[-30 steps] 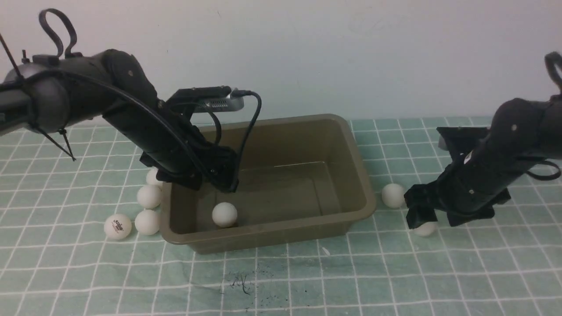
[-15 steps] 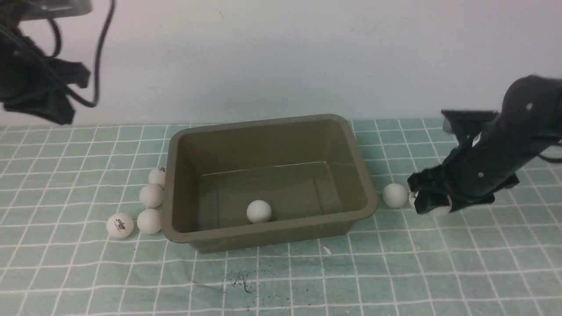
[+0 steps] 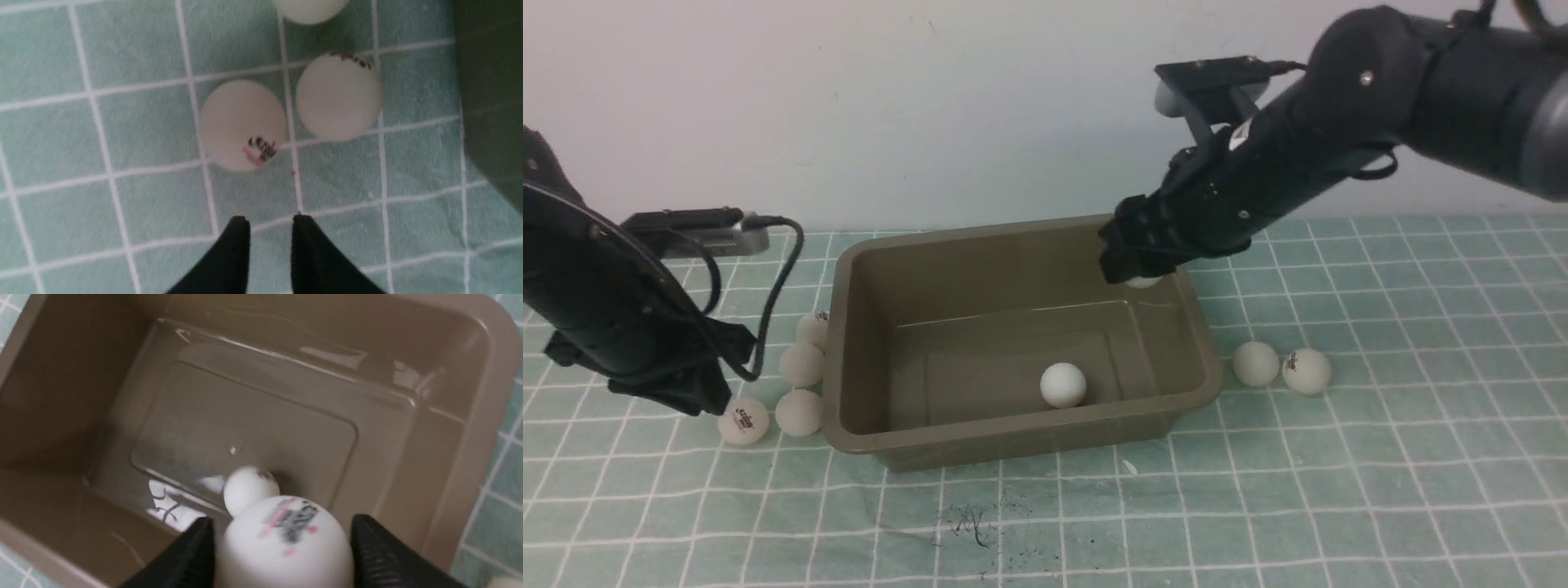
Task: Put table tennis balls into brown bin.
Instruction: 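Release the ping pong ball into the bin and lift the gripper away, then reach for and grasp a ping pong ball on the table beside the basket, then drop the ball into the bin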
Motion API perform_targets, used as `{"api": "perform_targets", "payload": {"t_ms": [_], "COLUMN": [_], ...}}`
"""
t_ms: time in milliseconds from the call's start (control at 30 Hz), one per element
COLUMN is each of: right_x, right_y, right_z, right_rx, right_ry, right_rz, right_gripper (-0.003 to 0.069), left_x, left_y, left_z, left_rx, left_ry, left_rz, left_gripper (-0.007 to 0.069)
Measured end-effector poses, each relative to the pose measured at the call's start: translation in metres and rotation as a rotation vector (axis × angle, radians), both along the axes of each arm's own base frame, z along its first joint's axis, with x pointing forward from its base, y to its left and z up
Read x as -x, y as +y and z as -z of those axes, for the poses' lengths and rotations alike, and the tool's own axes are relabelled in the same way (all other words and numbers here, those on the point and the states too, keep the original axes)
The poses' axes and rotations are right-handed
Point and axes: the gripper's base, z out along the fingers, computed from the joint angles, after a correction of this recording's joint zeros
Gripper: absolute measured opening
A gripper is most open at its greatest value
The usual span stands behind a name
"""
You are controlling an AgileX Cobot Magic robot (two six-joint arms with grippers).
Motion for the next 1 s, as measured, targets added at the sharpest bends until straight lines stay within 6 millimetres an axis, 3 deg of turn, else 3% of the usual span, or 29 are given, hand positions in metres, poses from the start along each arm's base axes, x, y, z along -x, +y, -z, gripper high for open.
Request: {"api": "perform_targets", "payload": {"t_ms": [100, 167, 233, 267, 333, 400, 433, 533, 600, 733, 867, 1000], "right_x": [-0.003, -0.002, -0.002, -0.002, -0.004, -0.006, -0.007, -0.006, -0.006, -0.012, -0.024, -0.03], "right_y": [-0.001, -0.009, -0.018, -0.036, -0.065, -0.097, -0.107, -0.131, -0.135, -0.133, -0.127, -0.125], "right_z": [-0.008, -0.016, -0.022, -0.028, -0.032, -0.025, -0.02, 0.009, 0.027, 0.066, 0.102, 0.127], "right_rx": [0.037, 0.076, 0.108, 0.156, 0.207, 0.227, 0.229, 0.211, 0.2, 0.194, 0.197, 0.195], "right_ry": [0.012, 0.008, 0.001, 0.007, 0.03, 0.076, 0.099, 0.188, 0.214, 0.265, 0.292, 0.311], "right_rz": [-0.023, -0.024, -0.01, 0.026, 0.09, 0.17, 0.195, 0.261, 0.281, 0.293, 0.295, 0.304], "right_gripper": [0.0561, 0.0582, 0.0581, 0.0566, 0.0516, 0.0428, 0.0406, 0.0319, 0.0303, 0.0337, 0.0442, 0.0524], "left_x": [-0.01, -0.014, -0.016, -0.017, -0.018, -0.019, -0.019, -0.018, -0.017, -0.02, -0.022, -0.025], "left_y": [-0.002, -0.001, 0.0, 0.0, 0.001, 0.002, 0.002, 0.004, 0.005, 0.0, -0.036, -0.085], "left_z": [0.019, 0.033, 0.039, 0.046, 0.053, 0.058, 0.058, 0.049, 0.036, -0.021, -0.064, -0.06], "left_rx": [-0.005, -0.004, -0.003, -0.005, -0.013, -0.023, -0.026, -0.052, -0.066, -0.056, 0.04, 0.118], "left_ry": [-0.001, 0.017, 0.026, 0.042, 0.059, 0.068, 0.071, 0.087, 0.081, -0.047, -0.185, -0.201], "left_rz": [-0.012, -0.037, -0.05, -0.067, -0.076, -0.075, -0.071, -0.043, -0.04, -0.057, 0.007, 0.122], "left_gripper": [0.0353, 0.0459, 0.0493, 0.0519, 0.0498, 0.0361, 0.0336, 0.0346, 0.0346, 0.0346, 0.0346, 0.0346]}}
